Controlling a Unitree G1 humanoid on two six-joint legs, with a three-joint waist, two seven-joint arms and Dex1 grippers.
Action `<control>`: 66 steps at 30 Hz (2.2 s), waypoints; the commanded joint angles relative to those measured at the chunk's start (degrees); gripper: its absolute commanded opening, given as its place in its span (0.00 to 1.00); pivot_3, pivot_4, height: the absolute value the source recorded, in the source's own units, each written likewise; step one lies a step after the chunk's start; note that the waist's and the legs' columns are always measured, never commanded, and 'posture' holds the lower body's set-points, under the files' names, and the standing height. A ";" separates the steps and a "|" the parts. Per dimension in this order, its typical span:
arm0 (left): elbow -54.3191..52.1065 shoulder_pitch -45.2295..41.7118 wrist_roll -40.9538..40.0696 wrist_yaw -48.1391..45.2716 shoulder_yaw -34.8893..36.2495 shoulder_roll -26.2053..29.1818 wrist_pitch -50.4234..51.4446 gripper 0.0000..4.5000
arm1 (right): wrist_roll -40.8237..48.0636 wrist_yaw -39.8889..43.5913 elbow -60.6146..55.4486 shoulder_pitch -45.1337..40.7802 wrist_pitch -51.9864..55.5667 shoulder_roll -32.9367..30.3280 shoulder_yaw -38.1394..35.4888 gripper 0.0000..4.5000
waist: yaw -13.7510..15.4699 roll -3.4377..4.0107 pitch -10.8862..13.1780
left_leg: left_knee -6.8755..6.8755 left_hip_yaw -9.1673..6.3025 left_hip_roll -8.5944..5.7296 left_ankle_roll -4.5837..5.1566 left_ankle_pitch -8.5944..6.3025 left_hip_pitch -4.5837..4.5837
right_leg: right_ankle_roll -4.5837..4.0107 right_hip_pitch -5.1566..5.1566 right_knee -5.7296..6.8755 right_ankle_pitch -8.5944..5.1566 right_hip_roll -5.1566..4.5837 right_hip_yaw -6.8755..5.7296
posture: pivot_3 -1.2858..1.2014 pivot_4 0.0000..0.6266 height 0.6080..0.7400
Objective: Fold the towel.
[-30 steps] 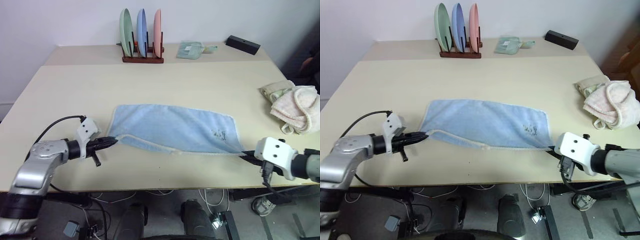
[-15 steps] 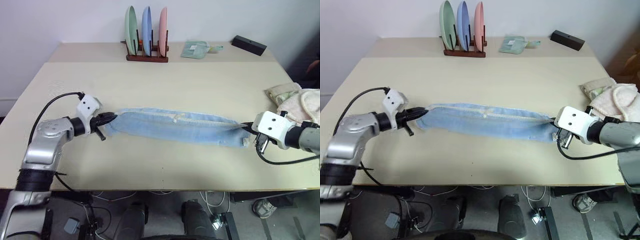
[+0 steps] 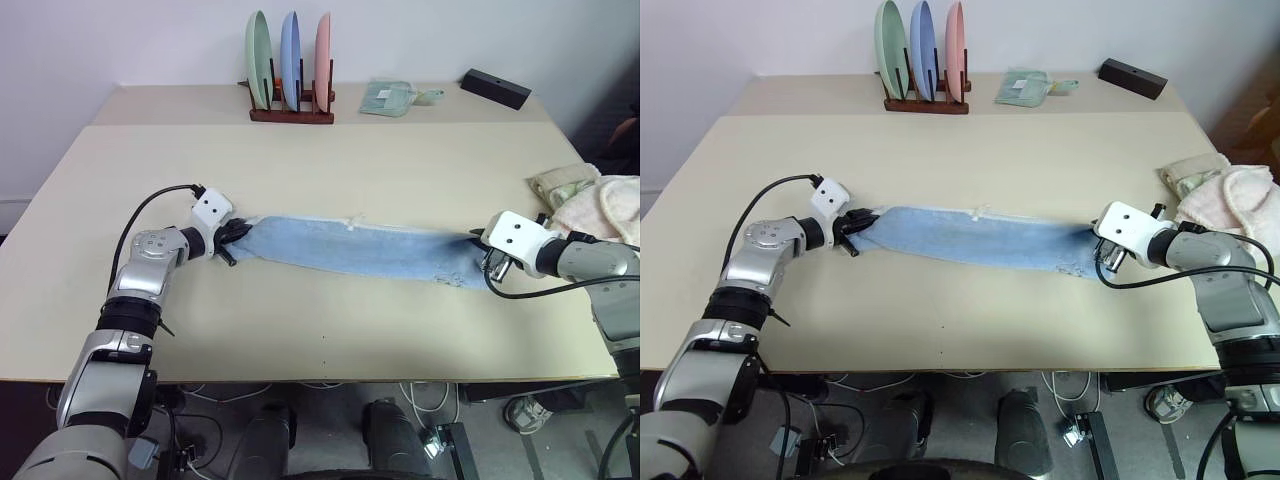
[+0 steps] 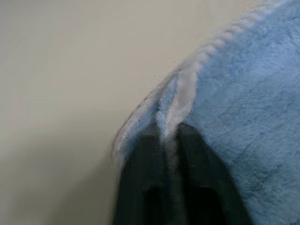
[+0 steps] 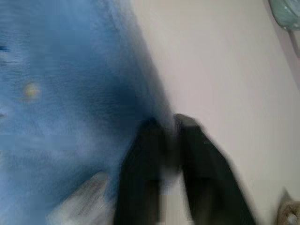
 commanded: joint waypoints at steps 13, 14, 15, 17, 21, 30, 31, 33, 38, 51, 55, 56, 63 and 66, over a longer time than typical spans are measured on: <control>-13.54 7.46 -7.60 6.89 11.25 0.70 4.06 0.99 | 17.91 -4.65 -28.06 19.32 27.37 5.48 -26.91 0.99 | 0.09 0.00 0.00 | -0.02 -0.05 0.01 0.00 0.00 -0.01 | 0.01 0.00 0.01 0.00 0.00 0.00 | 0.52 0.24 1.00; -14.90 8.13 -8.13 7.20 11.99 0.78 4.37 0.99 | 21.81 -4.94 -31.43 20.85 32.16 7.47 -29.26 0.99 | 0.09 0.00 0.00 | -0.03 -0.09 0.04 0.01 -0.01 0.00 | 0.01 0.02 0.02 0.00 0.02 0.00 | 0.52 0.24 1.00; -16.50 8.56 -8.68 7.33 12.48 0.88 4.74 0.99 | 26.06 -5.59 -35.03 22.67 36.55 10.01 -31.38 0.99 | 0.16 0.00 0.00 | -0.03 -0.10 0.04 0.01 -0.01 0.04 | 0.01 0.05 0.02 0.00 0.03 0.00 | 0.52 0.24 1.00; -19.16 9.18 -9.10 7.04 12.56 1.06 5.07 0.99 | 31.58 -6.89 -40.07 25.30 42.28 13.49 -33.96 0.99 | 0.30 0.00 0.00 | -0.04 -0.12 0.04 0.01 -0.01 0.04 | 0.00 0.07 0.02 0.00 0.03 -0.01 | 0.52 0.24 1.00; -25.63 11.24 -9.04 3.54 9.33 1.11 5.40 0.99 | 45.58 -14.27 -49.12 30.17 54.94 24.27 -36.21 0.99 | 0.41 0.02 -0.02 | -0.03 -0.10 0.02 0.01 -0.01 0.04 | -0.01 0.11 -0.02 0.00 0.01 0.00 | 0.52 0.24 1.00; -45.93 15.69 -15.21 -3.82 -0.74 -3.55 13.11 0.99 | 51.07 -42.61 -47.40 25.24 65.97 45.92 -34.73 0.99 | 0.09 0.05 -0.01 | -0.11 -0.07 0.03 0.01 -0.01 0.04 | -0.06 -0.01 -0.01 0.00 0.02 0.04 | 0.52 0.24 1.00; -48.64 16.77 -15.91 -4.26 -2.44 -4.43 14.05 0.99 | 51.23 -45.39 -45.67 23.05 65.62 47.61 -35.84 0.99 | 0.07 0.05 -0.01 | -0.11 -0.06 0.04 0.01 -0.01 0.06 | -0.08 0.01 -0.02 0.02 0.02 0.04 | 0.52 0.24 1.00; -52.07 18.35 -17.07 -4.73 -4.39 -5.36 15.89 0.99 | 52.59 -50.06 -42.62 19.11 64.78 50.14 -38.48 0.99 | 0.00 0.05 -0.01 | -0.11 -0.06 0.04 0.01 -0.01 0.07 | -0.10 0.04 -0.05 0.03 0.02 0.05 | 0.52 0.24 1.00; -56.27 20.78 -18.73 -6.46 -7.15 -4.72 18.78 0.99 | 56.51 -58.10 -35.13 10.85 62.03 51.81 -43.16 0.99 | 0.11 0.07 -0.03 | -0.12 -0.06 0.06 0.01 0.00 0.09 | -0.15 0.03 -0.05 0.03 0.06 0.04 | 0.52 0.24 1.00; -55.79 22.43 -16.31 -4.44 -7.64 -3.98 17.77 0.99 | 60.32 -64.74 -29.40 6.71 55.59 43.77 -45.18 0.01 | 0.21 0.36 0.11 | -0.12 -0.05 0.03 0.02 -0.01 0.06 | -0.16 0.04 -0.10 0.01 0.05 0.04 | 0.52 0.24 1.00; -55.76 22.56 -16.17 -4.23 -7.65 -3.95 17.58 0.99 | 61.48 -65.02 -28.86 7.31 54.68 41.75 -44.53 0.01 | 0.02 0.42 0.12 | -0.29 -0.04 0.05 0.03 0.00 0.07 | -0.14 -0.03 -0.09 0.02 0.05 0.04 | 0.52 0.24 1.00; -55.76 22.56 -16.15 -4.23 -7.66 -3.95 17.56 0.99 | 61.73 -65.13 -28.77 7.44 54.46 41.58 -44.36 0.01 | -0.14 0.45 0.10 | -0.35 -0.04 0.07 0.03 0.00 0.10 | -0.14 -0.04 -0.09 0.02 0.07 0.04 | 0.52 0.24 1.00; -51.65 21.30 -13.52 -2.15 -8.02 -5.76 15.21 0.99 | 48.83 -44.20 -37.43 9.82 52.87 14.49 -22.69 0.01 | -0.11 1.18 0.13 | -0.54 0.31 -0.10 0.22 0.13 0.03 | -0.05 -0.18 -0.21 -0.02 -0.11 0.29 | 0.52 0.24 1.00; -51.15 21.17 -13.02 -1.89 -7.98 -6.19 14.81 0.99 | 43.66 -38.33 -41.72 9.31 50.50 9.53 -11.16 0.01 | -0.54 0.60 0.06 | -0.72 0.17 0.30 0.22 0.13 0.14 | -0.04 -0.19 -0.19 -0.04 0.26 0.15 | 0.52 0.24 1.00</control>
